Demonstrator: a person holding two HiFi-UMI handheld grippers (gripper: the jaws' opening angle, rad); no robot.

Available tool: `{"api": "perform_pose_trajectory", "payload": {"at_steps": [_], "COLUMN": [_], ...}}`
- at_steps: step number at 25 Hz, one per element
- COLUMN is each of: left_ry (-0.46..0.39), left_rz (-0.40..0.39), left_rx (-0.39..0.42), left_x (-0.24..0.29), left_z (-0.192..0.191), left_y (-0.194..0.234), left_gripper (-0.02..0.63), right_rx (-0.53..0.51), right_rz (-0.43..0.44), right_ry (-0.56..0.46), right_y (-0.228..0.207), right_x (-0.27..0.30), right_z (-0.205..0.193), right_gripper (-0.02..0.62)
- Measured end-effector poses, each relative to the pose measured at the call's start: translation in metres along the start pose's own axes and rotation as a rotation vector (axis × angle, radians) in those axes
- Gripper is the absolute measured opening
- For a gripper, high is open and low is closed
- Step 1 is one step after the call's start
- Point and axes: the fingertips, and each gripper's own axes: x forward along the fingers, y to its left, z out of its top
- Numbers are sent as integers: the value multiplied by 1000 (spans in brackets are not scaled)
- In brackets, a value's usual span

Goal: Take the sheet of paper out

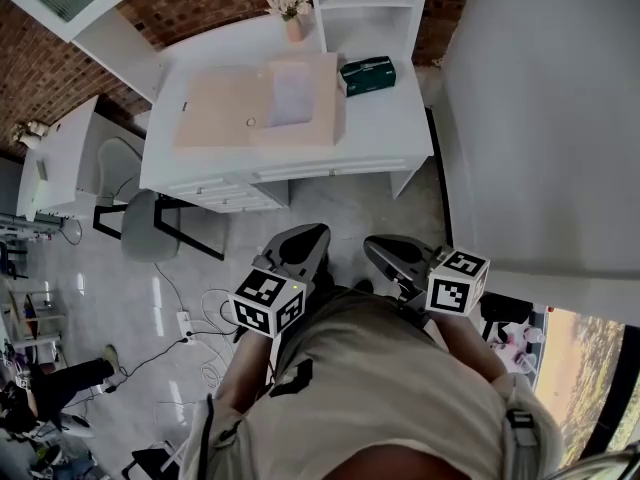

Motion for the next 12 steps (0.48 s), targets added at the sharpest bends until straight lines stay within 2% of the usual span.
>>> {"api": "perform_pose_trajectory", "payload": {"at_steps": [4,7,12], "left_ry": [-14,-32,-46], "left_rz": [-4,1,11], "left_rx": [-15,-23,-37], "left_x": [0,-2,-10], "left_z": [10,20,32], "left_y": [27,51,93], "left_gripper": [21,21,21], "right_rx": [7,7,-42], "right_rz": [-43,-33,-54], "right_ry": [-32,-46,5], "right_y": [-9,-7,-5], "right_x": [5,18,56], "right_z": [12,21,30], "right_gripper": [26,26,26]}}
